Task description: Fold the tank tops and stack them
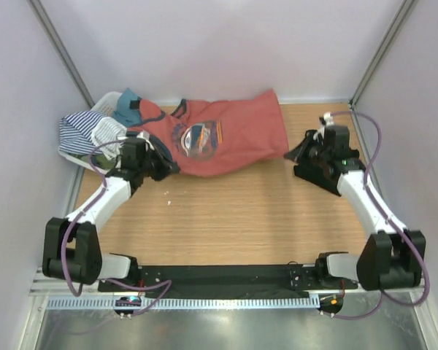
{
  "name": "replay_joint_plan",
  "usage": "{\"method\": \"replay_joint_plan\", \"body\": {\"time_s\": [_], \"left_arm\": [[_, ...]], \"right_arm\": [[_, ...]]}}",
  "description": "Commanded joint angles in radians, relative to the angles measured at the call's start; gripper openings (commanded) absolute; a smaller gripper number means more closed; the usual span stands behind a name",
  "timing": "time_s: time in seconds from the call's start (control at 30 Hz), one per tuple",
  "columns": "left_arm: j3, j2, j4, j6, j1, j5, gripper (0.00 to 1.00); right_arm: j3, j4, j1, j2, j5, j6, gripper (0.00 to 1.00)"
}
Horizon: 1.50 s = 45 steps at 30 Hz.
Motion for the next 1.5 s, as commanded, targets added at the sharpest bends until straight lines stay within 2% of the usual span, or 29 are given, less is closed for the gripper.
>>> {"method": "replay_joint_plan", "body": {"time_s": [0.0, 0.13, 0.33, 0.4, 0.53, 0.63, 0.8, 0.97, 1.13, 1.47], "left_arm": [[-0.030, -0.177, -0.046, 0.055, -0.084, -0.110, 0.00], [-0.132, -0.218, -0.153, 0.057, -0.221, -0.180, 0.00], [-0.323, -0.298, -0.161, -0.028, -0.357, -0.279, 0.00], [-0.384, -0.333, -0.164, -0.049, -0.367, -0.286, 0.00], [-0.457, -0.500, -0.219, -0.083, -0.371, -0.317, 0.00], [-0.491, -0.630, -0.284, -0.106, -0.371, -0.363, 0.00], [-0.547, -0.746, -0.345, -0.138, -0.371, -0.365, 0.00], [-0.549, -0.713, -0.327, -0.123, -0.371, -0.380, 0.00], [-0.501, -0.575, -0.264, -0.094, -0.371, -0.418, 0.00], [-0.287, -0.389, -0.244, -0.017, -0.370, -0.458, 0.00]], "right_arm": [[-0.208, 0.110, -0.001, -0.263, 0.016, 0.043, 0.01], [-0.365, 0.024, -0.001, -0.398, 0.071, 0.062, 0.01], [-0.533, -0.106, -0.001, -0.545, 0.108, 0.079, 0.01], [-0.592, -0.134, -0.001, -0.586, 0.110, 0.082, 0.01], [-0.681, -0.149, -0.001, -0.688, 0.070, 0.152, 0.01], [-0.700, -0.212, -0.001, -0.779, 0.125, 0.184, 0.01], [-0.682, -0.297, -0.001, -0.876, 0.213, 0.215, 0.01], [-0.688, -0.246, -0.001, -0.805, 0.198, 0.203, 0.01], [-0.656, -0.159, 0.000, -0.677, 0.205, 0.172, 0.01], [-0.468, -0.113, -0.001, -0.413, 0.305, 0.040, 0.01]]}}
